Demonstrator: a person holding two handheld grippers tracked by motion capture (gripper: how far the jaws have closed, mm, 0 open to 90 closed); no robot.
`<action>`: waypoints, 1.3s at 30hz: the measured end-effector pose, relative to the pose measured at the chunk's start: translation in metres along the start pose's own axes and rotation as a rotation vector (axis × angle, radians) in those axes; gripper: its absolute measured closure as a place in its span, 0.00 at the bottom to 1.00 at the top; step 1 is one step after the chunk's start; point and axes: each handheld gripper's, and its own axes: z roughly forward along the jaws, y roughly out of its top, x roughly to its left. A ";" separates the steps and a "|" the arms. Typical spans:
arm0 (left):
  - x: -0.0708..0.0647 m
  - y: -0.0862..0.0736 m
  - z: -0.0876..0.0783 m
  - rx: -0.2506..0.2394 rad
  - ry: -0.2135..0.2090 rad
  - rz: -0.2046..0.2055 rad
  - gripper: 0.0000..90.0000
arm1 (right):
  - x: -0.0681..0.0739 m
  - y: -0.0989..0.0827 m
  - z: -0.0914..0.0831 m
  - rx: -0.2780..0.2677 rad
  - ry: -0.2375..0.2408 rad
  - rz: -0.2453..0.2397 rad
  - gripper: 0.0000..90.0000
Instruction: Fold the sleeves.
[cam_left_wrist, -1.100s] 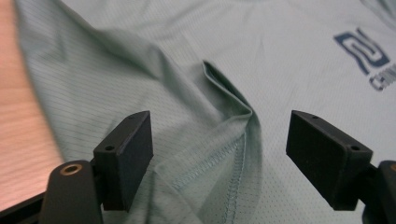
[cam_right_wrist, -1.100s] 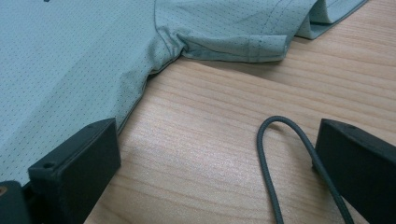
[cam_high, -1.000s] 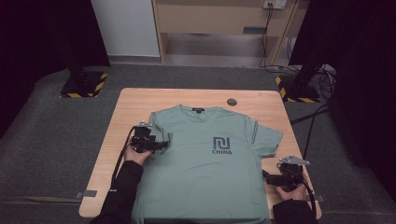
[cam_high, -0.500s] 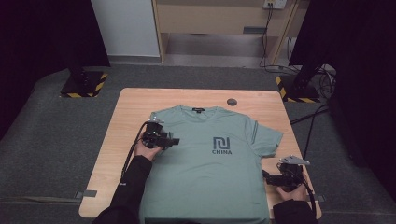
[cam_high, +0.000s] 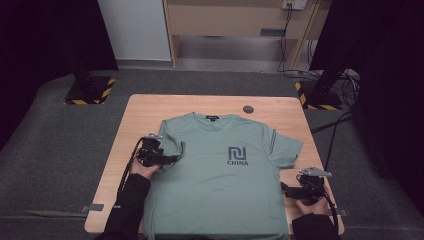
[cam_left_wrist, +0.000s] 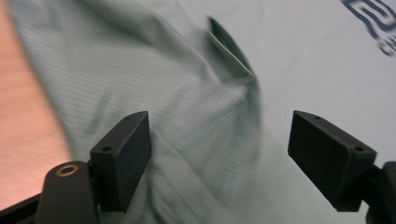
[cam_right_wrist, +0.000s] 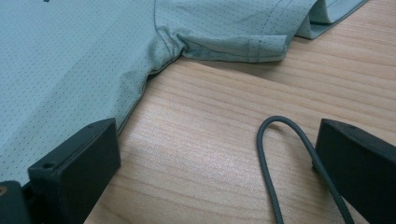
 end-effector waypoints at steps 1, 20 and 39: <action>-0.003 -0.002 -0.001 0.014 -0.020 0.001 0.23 | 0.000 0.000 0.000 0.000 0.000 0.001 0.01; -0.006 -0.018 -0.005 -0.013 -0.017 -0.024 0.25 | 0.000 0.000 0.000 0.000 0.000 -0.001 0.01; -0.023 -0.021 -0.017 -0.166 0.040 -0.007 0.21 | 0.001 -0.001 -0.004 -0.010 -0.021 0.017 0.12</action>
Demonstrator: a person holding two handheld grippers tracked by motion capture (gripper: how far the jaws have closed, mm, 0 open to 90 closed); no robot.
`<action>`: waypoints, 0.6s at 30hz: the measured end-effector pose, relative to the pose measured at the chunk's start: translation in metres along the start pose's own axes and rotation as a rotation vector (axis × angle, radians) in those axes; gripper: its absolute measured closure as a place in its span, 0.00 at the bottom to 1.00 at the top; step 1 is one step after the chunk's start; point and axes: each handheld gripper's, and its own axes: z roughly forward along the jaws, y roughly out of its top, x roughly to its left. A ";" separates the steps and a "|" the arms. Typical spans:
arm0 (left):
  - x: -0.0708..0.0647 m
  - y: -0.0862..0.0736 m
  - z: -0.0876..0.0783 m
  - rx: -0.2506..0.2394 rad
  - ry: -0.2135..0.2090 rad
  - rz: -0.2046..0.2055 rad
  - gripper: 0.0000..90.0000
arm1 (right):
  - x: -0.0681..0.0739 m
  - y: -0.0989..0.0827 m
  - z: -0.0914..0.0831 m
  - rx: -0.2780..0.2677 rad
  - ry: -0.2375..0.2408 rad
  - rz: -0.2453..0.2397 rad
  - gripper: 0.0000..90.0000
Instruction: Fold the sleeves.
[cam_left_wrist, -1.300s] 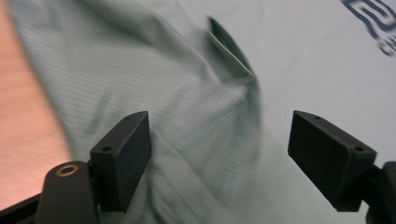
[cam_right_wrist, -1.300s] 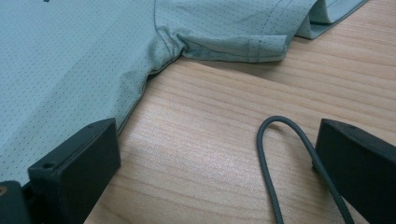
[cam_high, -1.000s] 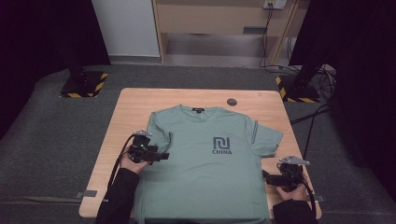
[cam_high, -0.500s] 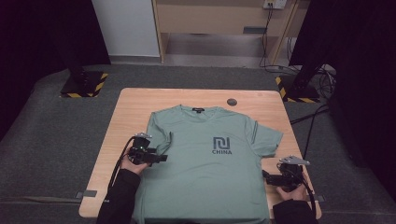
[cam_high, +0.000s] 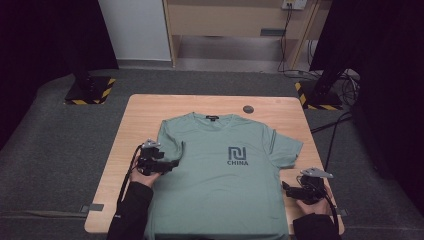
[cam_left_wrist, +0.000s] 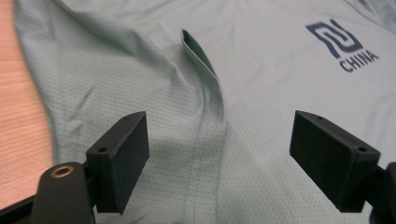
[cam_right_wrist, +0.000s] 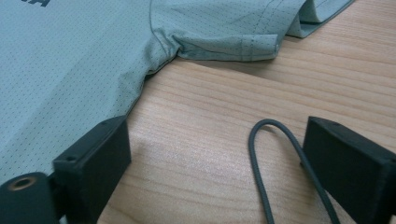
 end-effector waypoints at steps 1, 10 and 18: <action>-0.001 -0.001 -0.001 -0.008 0.011 0.003 0.21 | 0.000 0.000 -0.001 -0.004 -0.001 -0.003 0.15; -0.006 -0.016 -0.017 -0.027 0.110 0.040 0.15 | 0.000 0.007 -0.018 -0.085 -0.019 0.021 0.19; -0.005 -0.027 -0.031 -0.031 0.159 0.035 0.14 | -0.003 0.011 -0.024 -0.091 -0.028 0.037 0.21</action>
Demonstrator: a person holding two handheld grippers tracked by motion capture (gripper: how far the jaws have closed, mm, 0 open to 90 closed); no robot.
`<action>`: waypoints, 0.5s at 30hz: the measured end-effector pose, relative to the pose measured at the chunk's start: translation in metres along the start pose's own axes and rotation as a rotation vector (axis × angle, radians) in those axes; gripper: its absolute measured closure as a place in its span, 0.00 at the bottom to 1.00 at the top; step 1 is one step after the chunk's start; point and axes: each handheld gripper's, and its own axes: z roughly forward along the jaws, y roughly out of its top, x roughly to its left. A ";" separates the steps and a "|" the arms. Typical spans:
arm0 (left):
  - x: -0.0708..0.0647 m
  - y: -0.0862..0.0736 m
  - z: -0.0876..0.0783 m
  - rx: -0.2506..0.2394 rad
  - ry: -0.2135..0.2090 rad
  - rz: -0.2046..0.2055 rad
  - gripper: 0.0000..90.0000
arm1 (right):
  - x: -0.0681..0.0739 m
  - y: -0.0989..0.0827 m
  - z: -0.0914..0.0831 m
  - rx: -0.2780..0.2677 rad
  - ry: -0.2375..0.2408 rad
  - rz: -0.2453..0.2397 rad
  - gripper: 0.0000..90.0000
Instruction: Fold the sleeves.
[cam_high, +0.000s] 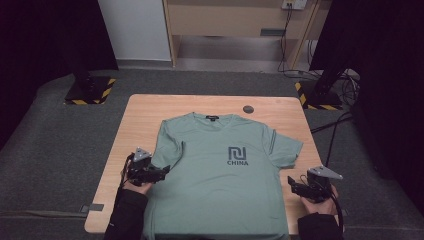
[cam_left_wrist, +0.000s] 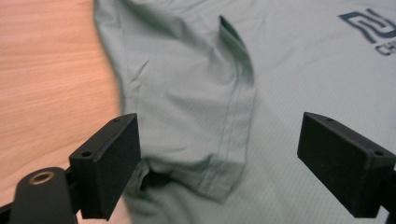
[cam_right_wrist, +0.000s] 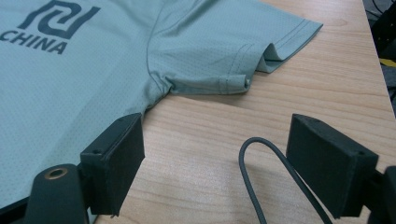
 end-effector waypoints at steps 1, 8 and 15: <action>0.001 0.000 -0.001 0.009 0.008 0.005 0.13 | -0.001 0.001 -0.001 -0.002 0.003 0.005 0.21; 0.004 -0.010 -0.011 0.025 0.060 0.004 0.12 | -0.003 0.007 0.000 -0.009 -0.009 0.015 0.25; 0.016 -0.022 -0.022 0.018 0.104 -0.036 0.12 | -0.008 0.016 0.006 -0.010 -0.027 0.041 0.26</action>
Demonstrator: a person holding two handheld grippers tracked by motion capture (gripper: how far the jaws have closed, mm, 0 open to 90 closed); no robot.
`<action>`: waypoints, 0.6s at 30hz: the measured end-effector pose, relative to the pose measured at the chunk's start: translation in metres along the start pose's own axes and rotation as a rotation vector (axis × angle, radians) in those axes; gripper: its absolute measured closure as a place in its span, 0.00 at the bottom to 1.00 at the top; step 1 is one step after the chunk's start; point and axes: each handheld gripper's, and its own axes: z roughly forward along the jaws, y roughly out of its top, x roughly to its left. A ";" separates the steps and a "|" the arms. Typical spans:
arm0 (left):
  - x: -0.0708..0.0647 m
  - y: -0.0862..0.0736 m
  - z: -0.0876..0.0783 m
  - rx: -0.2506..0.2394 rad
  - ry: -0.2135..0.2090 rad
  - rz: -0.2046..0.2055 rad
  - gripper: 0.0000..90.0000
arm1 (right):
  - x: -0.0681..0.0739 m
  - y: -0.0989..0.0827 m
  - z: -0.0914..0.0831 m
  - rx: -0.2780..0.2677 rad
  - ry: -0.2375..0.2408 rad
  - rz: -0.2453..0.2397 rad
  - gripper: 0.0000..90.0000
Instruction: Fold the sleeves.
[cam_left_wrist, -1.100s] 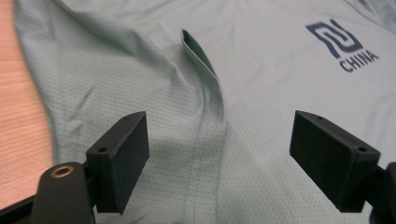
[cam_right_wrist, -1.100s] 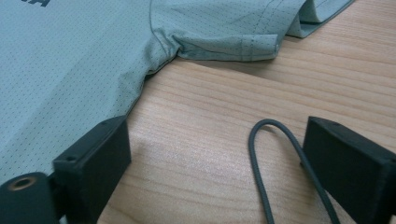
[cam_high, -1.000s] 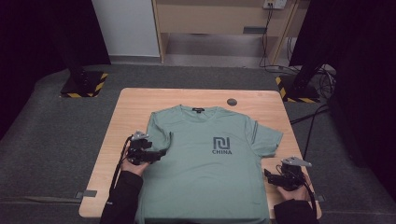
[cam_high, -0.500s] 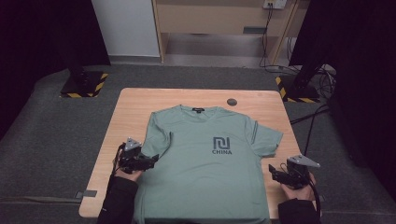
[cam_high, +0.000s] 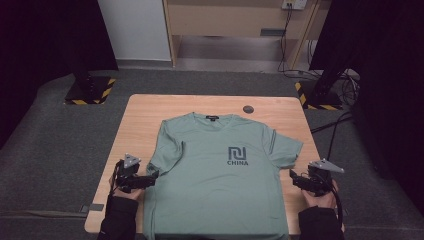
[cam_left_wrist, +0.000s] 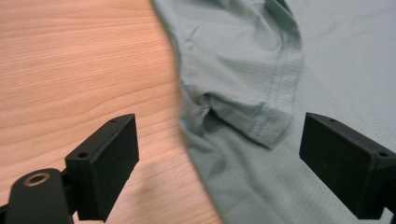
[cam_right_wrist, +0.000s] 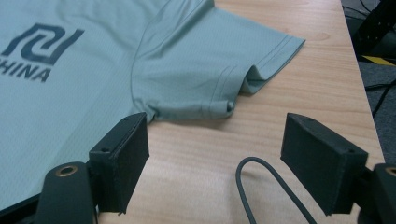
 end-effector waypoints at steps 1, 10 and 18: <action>0.003 -0.002 -0.002 -0.001 0.004 -0.008 0.12 | -0.001 0.002 0.001 -0.005 0.000 0.009 0.26; 0.009 -0.007 -0.002 0.014 0.021 -0.014 0.12 | -0.010 0.017 0.011 -0.027 -0.015 0.043 0.26; 0.013 -0.010 -0.001 0.036 0.001 0.010 0.11 | -0.016 0.031 0.017 -0.039 -0.016 0.061 0.27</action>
